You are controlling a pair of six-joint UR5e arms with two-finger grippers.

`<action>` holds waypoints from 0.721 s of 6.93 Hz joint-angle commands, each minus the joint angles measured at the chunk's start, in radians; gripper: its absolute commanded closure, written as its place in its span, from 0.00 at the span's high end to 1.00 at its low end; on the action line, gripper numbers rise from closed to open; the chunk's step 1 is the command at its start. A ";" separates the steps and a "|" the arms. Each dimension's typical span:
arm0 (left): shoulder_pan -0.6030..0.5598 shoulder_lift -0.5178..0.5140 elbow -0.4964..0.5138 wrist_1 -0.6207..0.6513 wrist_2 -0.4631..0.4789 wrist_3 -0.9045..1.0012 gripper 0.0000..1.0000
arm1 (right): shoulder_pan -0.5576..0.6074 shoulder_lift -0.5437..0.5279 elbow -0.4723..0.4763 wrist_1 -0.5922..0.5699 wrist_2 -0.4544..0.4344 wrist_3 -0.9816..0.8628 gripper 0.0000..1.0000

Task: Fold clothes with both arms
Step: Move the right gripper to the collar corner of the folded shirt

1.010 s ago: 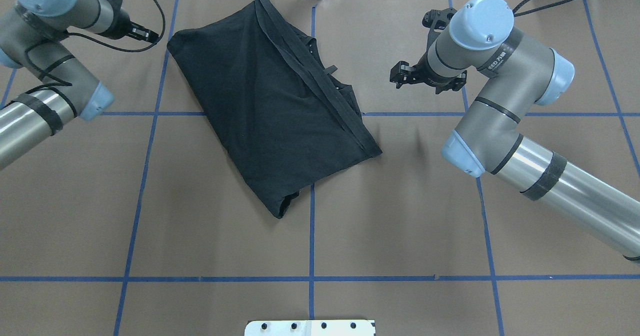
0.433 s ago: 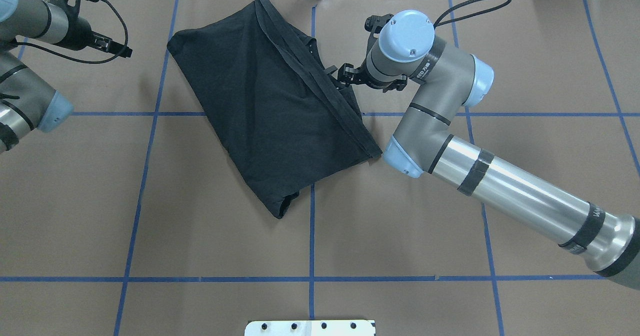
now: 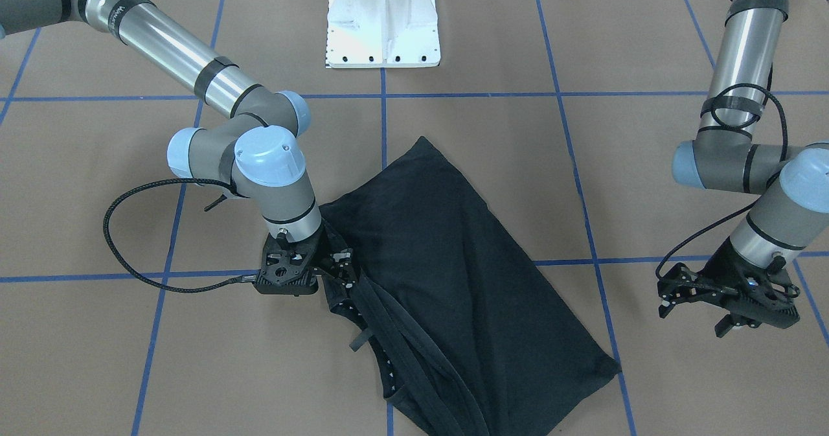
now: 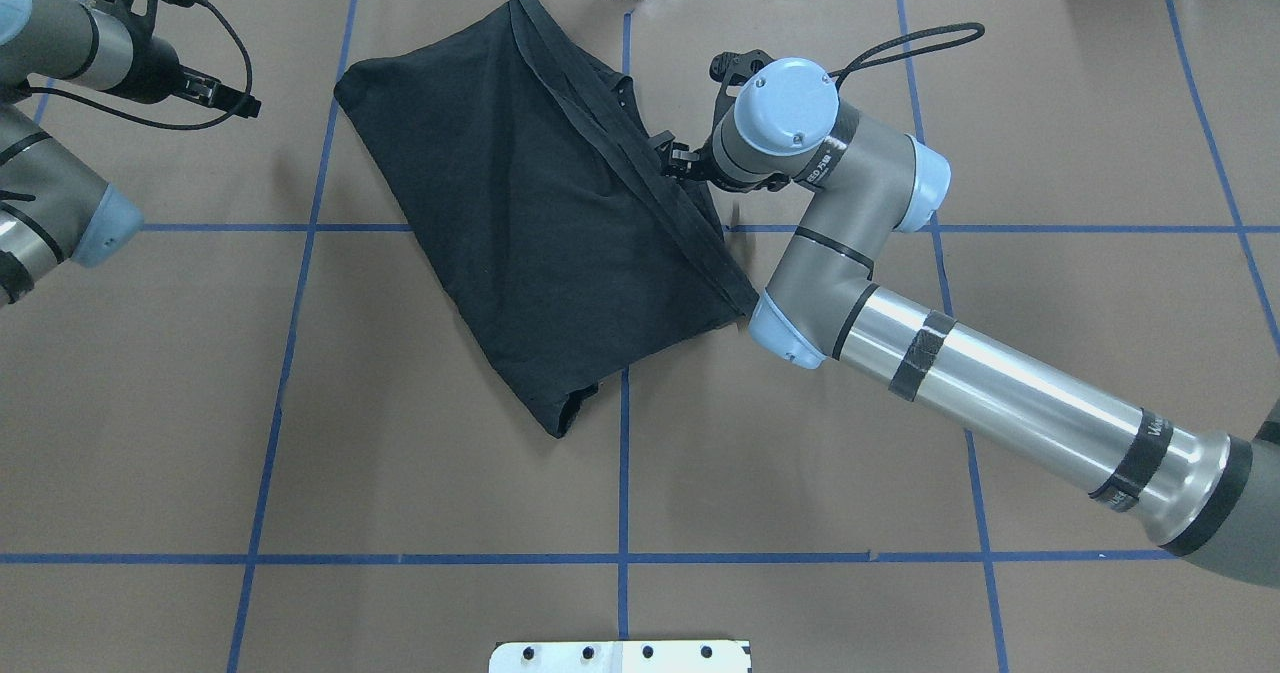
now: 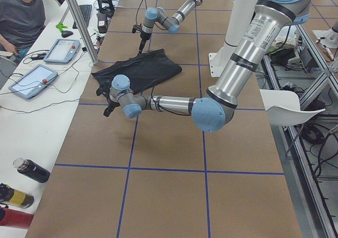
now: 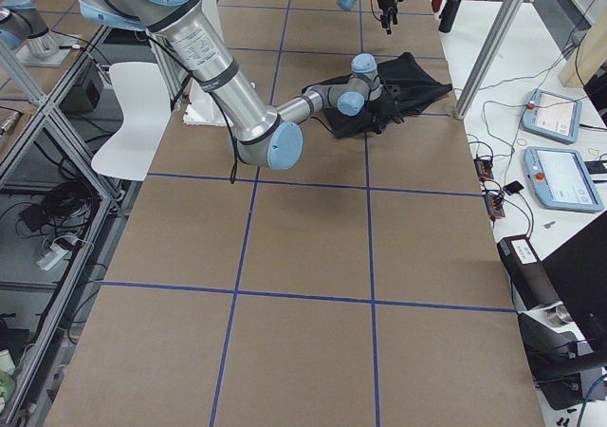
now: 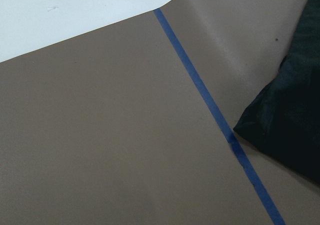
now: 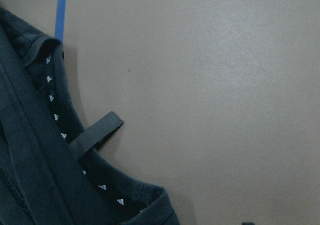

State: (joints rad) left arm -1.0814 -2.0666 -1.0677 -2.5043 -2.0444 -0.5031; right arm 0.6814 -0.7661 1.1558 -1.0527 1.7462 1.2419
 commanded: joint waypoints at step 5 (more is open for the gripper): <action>0.000 0.002 0.006 0.001 0.001 0.000 1.00 | -0.025 0.013 -0.015 0.005 -0.033 0.001 0.66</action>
State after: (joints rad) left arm -1.0814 -2.0653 -1.0622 -2.5035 -2.0433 -0.5033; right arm 0.6636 -0.7563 1.1425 -1.0477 1.7198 1.2426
